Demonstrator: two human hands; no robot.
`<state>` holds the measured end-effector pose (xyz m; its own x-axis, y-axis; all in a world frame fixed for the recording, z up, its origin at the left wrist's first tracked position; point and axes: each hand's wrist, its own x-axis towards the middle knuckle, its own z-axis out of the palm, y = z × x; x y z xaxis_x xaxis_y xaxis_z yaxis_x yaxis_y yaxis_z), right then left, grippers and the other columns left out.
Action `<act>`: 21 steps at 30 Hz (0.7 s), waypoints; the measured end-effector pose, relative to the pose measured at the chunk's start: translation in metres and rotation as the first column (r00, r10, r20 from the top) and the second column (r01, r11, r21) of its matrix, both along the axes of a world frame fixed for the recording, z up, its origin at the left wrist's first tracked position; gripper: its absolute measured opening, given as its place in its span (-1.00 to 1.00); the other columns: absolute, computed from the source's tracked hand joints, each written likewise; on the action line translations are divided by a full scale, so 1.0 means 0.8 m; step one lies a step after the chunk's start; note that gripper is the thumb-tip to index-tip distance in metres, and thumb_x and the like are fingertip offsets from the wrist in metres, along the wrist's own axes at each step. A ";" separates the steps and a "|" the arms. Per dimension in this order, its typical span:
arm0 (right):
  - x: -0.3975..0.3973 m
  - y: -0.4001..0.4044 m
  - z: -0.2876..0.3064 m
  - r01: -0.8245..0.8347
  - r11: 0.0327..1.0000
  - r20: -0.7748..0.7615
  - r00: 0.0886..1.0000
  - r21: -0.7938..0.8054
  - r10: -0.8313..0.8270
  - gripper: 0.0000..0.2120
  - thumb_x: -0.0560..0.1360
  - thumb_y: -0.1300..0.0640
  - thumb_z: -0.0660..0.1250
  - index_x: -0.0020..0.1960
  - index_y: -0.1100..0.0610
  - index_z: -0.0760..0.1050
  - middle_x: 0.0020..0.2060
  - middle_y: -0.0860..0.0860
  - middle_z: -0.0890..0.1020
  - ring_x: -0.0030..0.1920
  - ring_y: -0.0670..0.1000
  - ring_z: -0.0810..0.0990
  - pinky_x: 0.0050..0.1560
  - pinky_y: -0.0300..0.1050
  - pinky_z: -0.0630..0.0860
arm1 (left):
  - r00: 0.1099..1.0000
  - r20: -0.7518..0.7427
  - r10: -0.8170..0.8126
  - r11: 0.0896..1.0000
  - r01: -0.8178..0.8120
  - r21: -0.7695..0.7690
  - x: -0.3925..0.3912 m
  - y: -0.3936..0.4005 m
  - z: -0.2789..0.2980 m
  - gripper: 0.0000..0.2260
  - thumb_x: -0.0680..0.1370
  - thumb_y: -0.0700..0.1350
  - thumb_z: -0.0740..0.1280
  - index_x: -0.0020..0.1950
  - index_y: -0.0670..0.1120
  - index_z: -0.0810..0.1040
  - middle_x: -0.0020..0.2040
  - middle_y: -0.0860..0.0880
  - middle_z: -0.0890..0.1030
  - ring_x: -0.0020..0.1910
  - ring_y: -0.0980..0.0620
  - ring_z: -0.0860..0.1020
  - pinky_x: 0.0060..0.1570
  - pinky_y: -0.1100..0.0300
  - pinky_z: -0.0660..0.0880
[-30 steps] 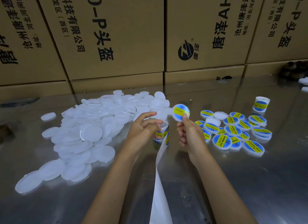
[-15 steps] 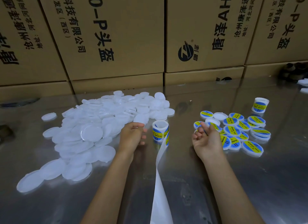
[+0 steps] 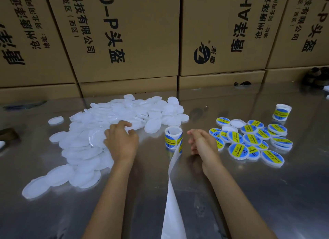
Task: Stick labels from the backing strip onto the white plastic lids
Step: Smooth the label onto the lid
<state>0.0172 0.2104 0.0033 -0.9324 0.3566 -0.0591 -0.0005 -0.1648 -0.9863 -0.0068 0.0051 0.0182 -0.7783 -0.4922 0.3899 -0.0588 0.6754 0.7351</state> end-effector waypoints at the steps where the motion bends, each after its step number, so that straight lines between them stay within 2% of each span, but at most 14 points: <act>1: 0.001 -0.004 -0.001 0.005 1.000 -0.002 1.000 0.029 -0.005 -0.86 0.55 0.17 0.29 -0.13 0.15 0.60 -0.50 -0.07 0.50 -0.54 -0.11 0.34 -0.52 -0.27 0.28 | 0.998 0.011 0.062 0.997 -0.061 -0.049 0.000 -0.008 0.000 -0.75 0.54 -0.24 0.31 0.19 -0.09 0.59 0.24 -0.16 0.53 0.31 -0.22 0.38 0.25 -0.08 0.28; 3: 0.001 -0.008 -0.002 0.006 0.998 -0.002 1.000 0.067 -0.006 -0.85 0.56 0.17 0.29 -0.12 0.16 0.60 -0.53 -0.11 0.50 -0.54 -0.13 0.34 -0.53 -0.28 0.28 | 0.993 0.064 0.099 0.992 -0.093 -0.091 0.001 -0.024 -0.004 -0.68 0.52 -0.21 0.35 0.27 -0.11 0.57 0.31 -0.20 0.49 0.38 -0.22 0.32 0.31 -0.11 0.24; 5: 0.001 -0.008 -0.002 0.000 0.996 0.002 1.000 0.089 0.000 -0.85 0.56 0.15 0.29 -0.12 0.16 0.60 -0.54 -0.13 0.51 -0.54 -0.13 0.35 -0.52 -0.27 0.30 | 0.990 0.121 0.075 0.989 -0.058 -0.139 0.001 -0.035 -0.011 -0.62 0.50 -0.19 0.40 0.31 -0.15 0.56 0.35 -0.19 0.47 0.41 -0.21 0.30 0.35 -0.08 0.22; 8: 0.001 -0.008 -0.003 -0.006 0.994 0.010 1.000 0.110 0.005 -0.85 0.55 0.14 0.30 -0.13 0.16 0.60 -0.54 -0.13 0.52 -0.54 -0.13 0.36 -0.52 -0.27 0.31 | 0.993 0.113 0.038 0.984 -0.018 -0.175 0.000 -0.041 -0.021 -0.64 0.48 -0.31 0.40 0.28 -0.25 0.59 0.33 -0.22 0.50 0.39 -0.22 0.32 0.33 -0.06 0.28; 10: 0.000 -0.008 -0.004 -0.014 0.992 0.010 1.000 0.123 0.013 -0.84 0.55 0.14 0.30 -0.14 0.16 0.60 -0.54 -0.13 0.52 -0.53 -0.14 0.36 -0.52 -0.27 0.32 | 0.997 0.074 0.035 0.991 -0.025 -0.131 0.000 -0.041 -0.022 -0.68 0.46 -0.41 0.35 0.21 -0.29 0.62 0.24 -0.25 0.56 0.34 -0.23 0.36 0.28 -0.07 0.35; 12: -0.001 -0.008 -0.007 -0.021 0.990 0.006 1.000 0.138 0.021 -0.84 0.55 0.13 0.29 -0.14 0.15 0.60 -0.53 -0.13 0.52 -0.52 -0.16 0.38 -0.50 -0.28 0.33 | 0.998 0.041 0.049 0.996 -0.045 -0.077 -0.001 -0.041 -0.022 -0.71 0.49 -0.42 0.32 0.19 -0.30 0.63 0.18 -0.28 0.59 0.32 -0.24 0.40 0.25 -0.09 0.41; 17: -0.003 -0.008 -0.011 -0.028 0.987 0.003 1.000 0.160 0.027 -0.83 0.54 0.12 0.30 -0.20 0.11 0.58 -0.52 -0.13 0.53 -0.50 -0.16 0.40 -0.47 -0.26 0.35 | 0.999 -0.026 0.042 0.998 -0.041 0.042 -0.002 -0.041 -0.014 -0.73 0.62 -0.22 0.29 0.29 -0.22 0.61 0.18 -0.28 0.63 0.21 -0.25 0.54 0.23 -0.05 0.48; 21: -0.006 -0.009 -0.012 -0.013 0.985 -0.010 1.000 0.173 0.015 -0.84 0.54 0.14 0.31 -0.21 0.11 0.55 -0.53 -0.13 0.53 -0.48 -0.12 0.42 -0.43 -0.22 0.35 | 0.991 -0.135 0.008 0.984 0.017 0.178 0.000 -0.036 0.002 -0.75 0.65 -0.15 0.28 0.25 -0.20 0.62 0.16 -0.17 0.67 0.18 -0.16 0.58 0.09 0.18 0.37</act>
